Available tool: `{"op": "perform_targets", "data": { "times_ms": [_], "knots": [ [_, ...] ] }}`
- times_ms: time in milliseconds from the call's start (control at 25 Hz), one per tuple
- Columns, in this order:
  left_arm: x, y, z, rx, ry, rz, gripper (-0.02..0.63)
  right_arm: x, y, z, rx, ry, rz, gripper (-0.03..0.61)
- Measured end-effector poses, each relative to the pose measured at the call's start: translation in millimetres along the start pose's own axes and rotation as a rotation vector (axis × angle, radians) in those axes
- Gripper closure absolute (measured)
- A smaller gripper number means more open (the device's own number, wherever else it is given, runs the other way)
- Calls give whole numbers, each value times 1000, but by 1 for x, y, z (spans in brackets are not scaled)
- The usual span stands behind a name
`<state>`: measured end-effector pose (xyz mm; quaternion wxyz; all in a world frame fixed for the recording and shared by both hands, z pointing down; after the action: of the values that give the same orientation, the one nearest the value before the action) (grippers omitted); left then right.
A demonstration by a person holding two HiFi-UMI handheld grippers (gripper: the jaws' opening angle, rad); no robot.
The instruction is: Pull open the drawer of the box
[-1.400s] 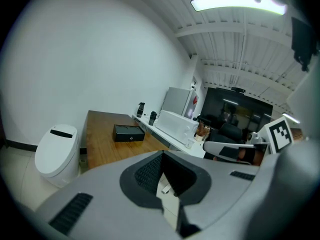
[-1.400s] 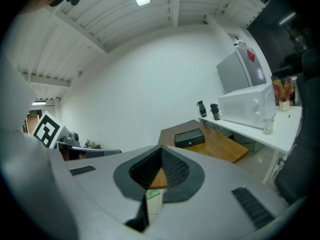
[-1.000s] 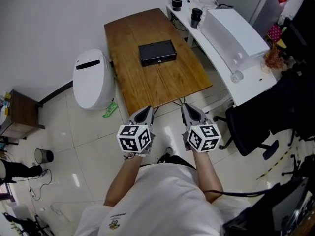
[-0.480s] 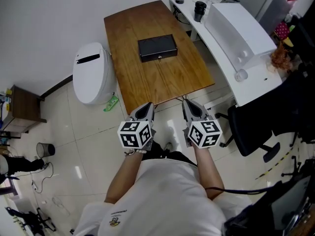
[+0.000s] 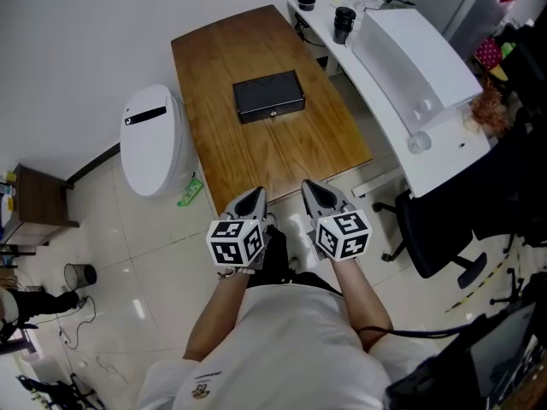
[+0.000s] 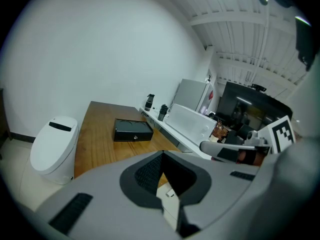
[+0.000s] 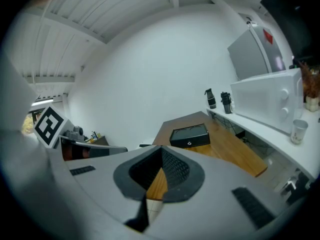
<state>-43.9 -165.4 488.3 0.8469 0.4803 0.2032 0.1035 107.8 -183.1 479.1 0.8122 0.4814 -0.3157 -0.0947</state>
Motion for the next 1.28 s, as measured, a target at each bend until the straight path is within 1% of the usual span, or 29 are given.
{"op": "perform_targets", "data": {
  "times_ms": [200, 280, 360, 440, 560, 760, 1000, 1040, 1080, 1200, 1280],
  "knots": [
    [-23, -18, 28, -12, 35, 19, 611, 8, -8, 45, -25, 20, -23, 592],
    [-36, -19, 35, -23, 26, 10, 611, 9, -5, 66, -53, 13, -26, 592],
    [-41, -19, 45, -33, 22, 3, 611, 16, -4, 78, -70, 12, -24, 592],
    [-43, -22, 61, -42, 35, 9, 611, 26, -8, 88, -68, 27, -15, 592],
    [-57, -30, 81, -54, 46, 9, 611, 35, -15, 112, -62, 43, 7, 592],
    [-76, -41, 115, -56, 62, -14, 611, 55, -22, 152, -70, 59, 28, 592],
    [-98, -41, 154, -87, 63, -45, 611, 88, -26, 195, -73, 90, 81, 591],
    [-102, -41, 159, -94, 63, -49, 611, 93, -26, 202, -75, 93, 91, 574],
    [-106, -41, 163, -102, 61, -52, 611, 97, -24, 209, -79, 96, 103, 537],
    [-120, -38, 177, -128, 51, -59, 611, 109, -17, 229, -97, 128, 119, 537],
    [-125, -36, 186, -142, 51, -65, 611, 115, -9, 242, -125, 147, 104, 514]
  ]
}}
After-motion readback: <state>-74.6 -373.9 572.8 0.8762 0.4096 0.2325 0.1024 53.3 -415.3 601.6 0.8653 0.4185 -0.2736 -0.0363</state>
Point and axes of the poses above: the fingertips, and each gripper's own axes: z forward along the fingers, x to its right, y out of its underside, the point moved 5 cm from there along -z, backward along the fingers, and after that the axes turned 8 degrees about z, right-handed, at the moved point
